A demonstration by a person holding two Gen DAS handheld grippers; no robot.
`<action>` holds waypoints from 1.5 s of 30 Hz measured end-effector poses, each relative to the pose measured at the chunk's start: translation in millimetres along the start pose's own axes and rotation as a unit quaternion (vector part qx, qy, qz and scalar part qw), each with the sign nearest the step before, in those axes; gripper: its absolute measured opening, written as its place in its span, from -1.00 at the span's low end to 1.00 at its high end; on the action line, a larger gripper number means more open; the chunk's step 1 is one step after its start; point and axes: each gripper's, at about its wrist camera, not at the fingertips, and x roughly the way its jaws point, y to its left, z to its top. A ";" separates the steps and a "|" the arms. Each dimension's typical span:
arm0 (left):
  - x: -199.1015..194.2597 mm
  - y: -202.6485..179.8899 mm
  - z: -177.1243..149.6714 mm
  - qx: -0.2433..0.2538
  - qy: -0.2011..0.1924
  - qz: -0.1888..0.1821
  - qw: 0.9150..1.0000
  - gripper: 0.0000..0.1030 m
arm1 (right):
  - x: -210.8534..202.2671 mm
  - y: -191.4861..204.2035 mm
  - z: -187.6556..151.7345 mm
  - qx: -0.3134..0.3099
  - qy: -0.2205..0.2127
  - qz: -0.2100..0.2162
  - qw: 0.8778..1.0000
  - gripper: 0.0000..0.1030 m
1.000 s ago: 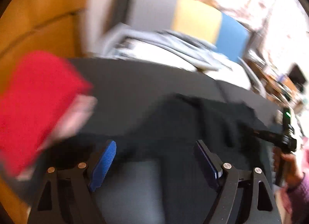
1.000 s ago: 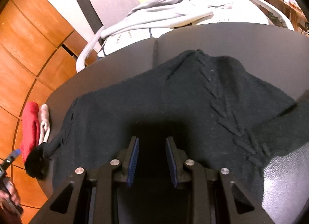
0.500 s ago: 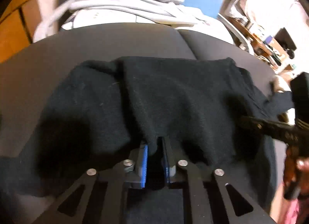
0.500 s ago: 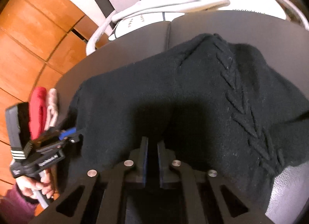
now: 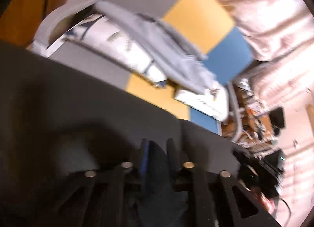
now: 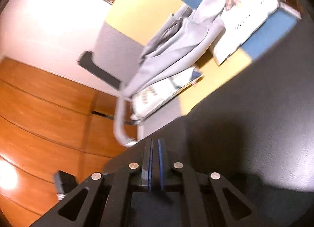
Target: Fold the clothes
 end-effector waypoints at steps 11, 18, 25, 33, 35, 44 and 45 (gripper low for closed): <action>-23.3 85.9 -72.1 -0.056 -0.018 -0.045 0.997 0.42 | 45.9 -41.1 -123.2 0.014 0.230 -0.010 0.973 -0.41; -39.6 77.4 -158.7 0.056 -0.086 -0.018 0.995 0.42 | 92.4 -27.1 -115.2 0.054 0.220 0.033 0.973 -0.82; -53.1 89.4 -184.1 0.064 -0.124 0.036 0.990 0.43 | 81.0 -16.5 -14.4 0.057 0.021 0.008 0.998 -0.58; -73.0 118.6 -191.8 0.050 -0.143 0.081 0.985 0.43 | 58.4 27.6 -33.2 -0.098 0.025 -0.055 0.993 -0.35; -68.1 117.8 -191.9 0.061 -0.144 0.088 0.984 0.43 | 74.9 48.1 -67.1 -0.169 0.106 -0.006 0.980 -0.35; -64.8 112.3 -193.0 0.069 -0.148 0.075 0.984 0.52 | 195.5 88.2 -125.0 -0.245 0.250 -0.008 0.937 -0.58; -65.0 113.4 -192.8 0.067 -0.148 0.071 0.984 0.53 | 198.2 88.9 -111.0 -0.238 0.220 -0.023 0.946 -0.53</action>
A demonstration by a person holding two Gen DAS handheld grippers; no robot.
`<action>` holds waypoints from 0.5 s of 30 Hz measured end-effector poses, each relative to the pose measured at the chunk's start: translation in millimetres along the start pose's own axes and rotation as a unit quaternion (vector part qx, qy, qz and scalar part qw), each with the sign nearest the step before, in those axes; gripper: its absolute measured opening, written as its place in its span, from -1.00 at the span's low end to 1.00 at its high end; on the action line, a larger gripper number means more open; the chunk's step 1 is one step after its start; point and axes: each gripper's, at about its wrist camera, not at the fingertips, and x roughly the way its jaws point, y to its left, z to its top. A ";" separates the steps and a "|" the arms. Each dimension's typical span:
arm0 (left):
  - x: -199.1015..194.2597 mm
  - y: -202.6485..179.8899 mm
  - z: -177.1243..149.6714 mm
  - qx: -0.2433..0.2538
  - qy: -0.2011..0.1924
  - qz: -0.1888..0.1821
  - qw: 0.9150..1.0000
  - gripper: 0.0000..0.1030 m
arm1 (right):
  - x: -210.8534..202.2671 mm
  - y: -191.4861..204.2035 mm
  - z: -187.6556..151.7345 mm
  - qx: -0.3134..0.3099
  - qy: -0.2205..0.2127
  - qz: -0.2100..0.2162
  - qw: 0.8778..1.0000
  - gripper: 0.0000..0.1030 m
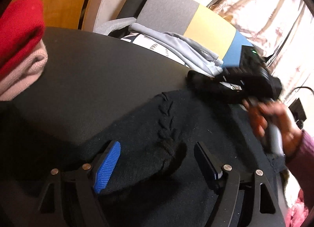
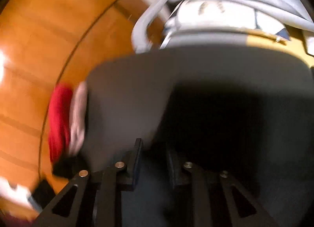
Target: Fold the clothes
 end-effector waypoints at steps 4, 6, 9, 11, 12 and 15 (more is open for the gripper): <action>1.8 -0.8 1.1 0.001 0.002 -0.006 1.000 0.62 | -23.2 -16.4 33.6 0.019 -0.072 -0.077 0.994 -0.52; 2.6 -2.4 1.7 0.004 0.003 -0.005 1.000 0.63 | -42.9 -16.2 37.6 0.019 -0.094 -0.092 0.991 -0.47; 1.9 -11.7 6.7 0.019 0.005 0.001 1.000 0.63 | -74.6 -12.3 21.6 -0.001 -0.107 -0.104 0.989 -0.46; 0.7 -24.3 14.9 0.035 -0.007 -0.002 0.999 0.63 | -96.5 -9.4 7.9 -0.017 -0.114 -0.112 0.987 -0.46; 0.1 -31.2 19.6 0.043 -0.015 -0.005 0.999 0.63 | -104.2 -6.4 1.2 -0.021 -0.114 -0.116 0.986 -0.46; 9.1 -58.2 42.7 0.081 -0.029 -0.006 0.996 0.63 | -111.8 -16.5 -12.9 -0.013 -0.092 -0.135 0.986 -0.46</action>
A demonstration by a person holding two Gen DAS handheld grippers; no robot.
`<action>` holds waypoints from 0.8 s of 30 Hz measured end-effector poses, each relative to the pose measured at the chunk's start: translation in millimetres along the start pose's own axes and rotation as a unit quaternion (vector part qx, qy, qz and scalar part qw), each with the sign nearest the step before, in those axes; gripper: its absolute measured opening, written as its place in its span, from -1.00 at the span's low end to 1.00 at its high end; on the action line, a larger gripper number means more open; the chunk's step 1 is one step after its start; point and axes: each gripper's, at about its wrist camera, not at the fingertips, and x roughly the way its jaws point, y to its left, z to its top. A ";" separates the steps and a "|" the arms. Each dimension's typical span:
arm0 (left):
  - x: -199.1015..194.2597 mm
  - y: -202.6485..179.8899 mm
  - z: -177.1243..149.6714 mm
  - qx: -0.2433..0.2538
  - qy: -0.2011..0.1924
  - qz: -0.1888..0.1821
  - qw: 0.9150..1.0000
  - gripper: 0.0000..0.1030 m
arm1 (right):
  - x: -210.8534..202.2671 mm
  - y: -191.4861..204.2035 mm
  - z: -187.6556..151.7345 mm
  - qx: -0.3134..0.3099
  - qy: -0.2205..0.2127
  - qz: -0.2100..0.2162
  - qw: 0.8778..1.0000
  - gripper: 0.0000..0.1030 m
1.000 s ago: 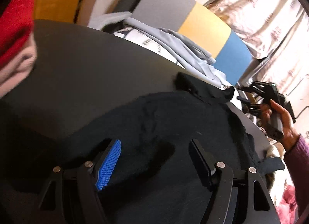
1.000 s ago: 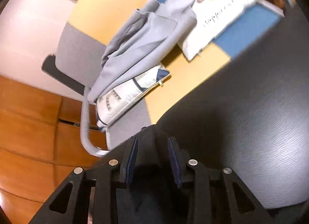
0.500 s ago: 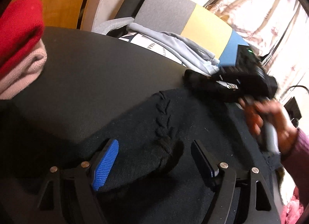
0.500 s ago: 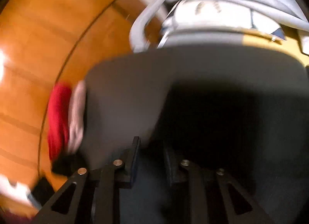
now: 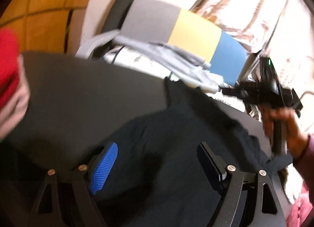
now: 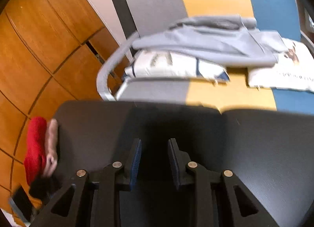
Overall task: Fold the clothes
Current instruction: 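Grasp the black sweater edge with the left tool and pull it flat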
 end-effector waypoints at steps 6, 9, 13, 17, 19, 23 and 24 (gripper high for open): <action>82.0 -23.9 57.6 0.062 0.052 0.009 0.997 0.63 | -7.8 -46.9 -18.6 -0.001 0.004 -0.104 0.995 -0.45; 128.8 -26.9 74.4 0.050 0.105 0.018 0.993 0.63 | 0.1 -71.4 -12.2 0.046 0.007 -0.095 0.994 -0.44; 157.2 -33.4 75.6 0.044 0.128 0.029 0.990 0.62 | 16.6 -87.1 -1.5 0.095 0.007 -0.043 0.994 -0.41; 158.9 -50.3 63.9 0.128 0.093 0.051 0.986 0.32 | 35.7 -74.3 2.0 0.095 0.025 -0.008 0.995 -0.37; 159.9 -55.8 64.5 0.142 0.084 0.030 0.986 -0.35 | 42.8 -69.0 4.5 0.088 0.025 -0.023 0.996 -0.47; 170.8 -62.7 81.0 0.137 0.095 0.011 0.986 -0.81 | 38.1 -69.5 25.7 0.069 0.000 -0.055 0.996 -0.89; 175.2 -64.5 87.8 0.136 0.094 0.011 0.986 -0.81 | 34.9 -70.6 31.9 0.069 -0.013 -0.067 0.995 -0.89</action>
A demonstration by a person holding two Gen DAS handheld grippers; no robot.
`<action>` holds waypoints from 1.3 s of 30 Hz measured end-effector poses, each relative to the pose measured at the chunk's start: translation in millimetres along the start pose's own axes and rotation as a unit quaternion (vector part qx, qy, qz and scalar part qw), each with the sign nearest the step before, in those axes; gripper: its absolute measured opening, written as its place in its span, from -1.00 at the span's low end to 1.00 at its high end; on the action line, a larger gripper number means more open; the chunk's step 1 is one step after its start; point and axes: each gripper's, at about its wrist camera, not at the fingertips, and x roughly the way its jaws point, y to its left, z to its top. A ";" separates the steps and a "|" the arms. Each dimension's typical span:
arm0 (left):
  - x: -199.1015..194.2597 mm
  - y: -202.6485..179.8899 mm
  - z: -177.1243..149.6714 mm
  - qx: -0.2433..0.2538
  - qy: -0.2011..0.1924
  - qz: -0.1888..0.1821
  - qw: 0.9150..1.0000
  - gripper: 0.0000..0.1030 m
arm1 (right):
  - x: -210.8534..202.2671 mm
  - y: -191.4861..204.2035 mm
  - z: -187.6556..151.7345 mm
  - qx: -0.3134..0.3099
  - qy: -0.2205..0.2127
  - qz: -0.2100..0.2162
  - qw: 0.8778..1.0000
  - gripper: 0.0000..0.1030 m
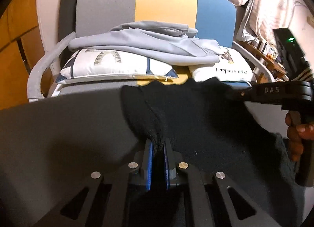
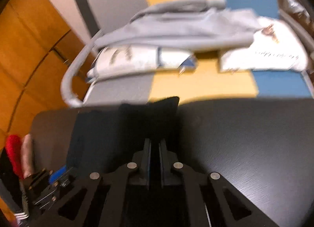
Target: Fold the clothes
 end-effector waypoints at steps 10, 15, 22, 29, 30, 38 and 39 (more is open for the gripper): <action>48.3 -16.3 42.7 0.027 0.017 0.054 0.998 -0.70 | 18.8 -3.9 36.6 -0.041 -0.034 -0.085 0.995 -0.78; 8.8 3.0 34.6 -0.027 0.029 0.024 0.999 -0.53 | -8.3 -13.0 21.7 -0.064 -0.028 -0.084 0.994 -0.50; -91.5 25.5 -67.9 -0.034 -0.030 0.022 0.999 0.25 | -113.3 -88.0 -65.4 0.019 -0.044 -0.067 0.997 -0.47; -83.0 11.5 -127.2 -0.012 -0.005 0.079 0.997 0.36 | -104.3 -118.3 -134.0 0.029 0.007 -0.078 0.997 -0.55; -83.0 7.8 -127.4 -0.010 -0.004 0.086 0.996 0.37 | -102.9 -117.7 -136.2 0.017 -0.001 -0.099 0.995 -0.56; -86.4 -16.0 -127.5 -0.034 0.000 0.076 0.997 0.49 | -118.3 -170.9 -133.3 0.068 -0.036 -0.202 0.976 -0.38; -88.8 -14.8 -126.3 -0.036 0.001 0.066 0.997 0.49 | -121.3 -169.5 -131.3 0.072 -0.037 -0.197 0.977 -0.38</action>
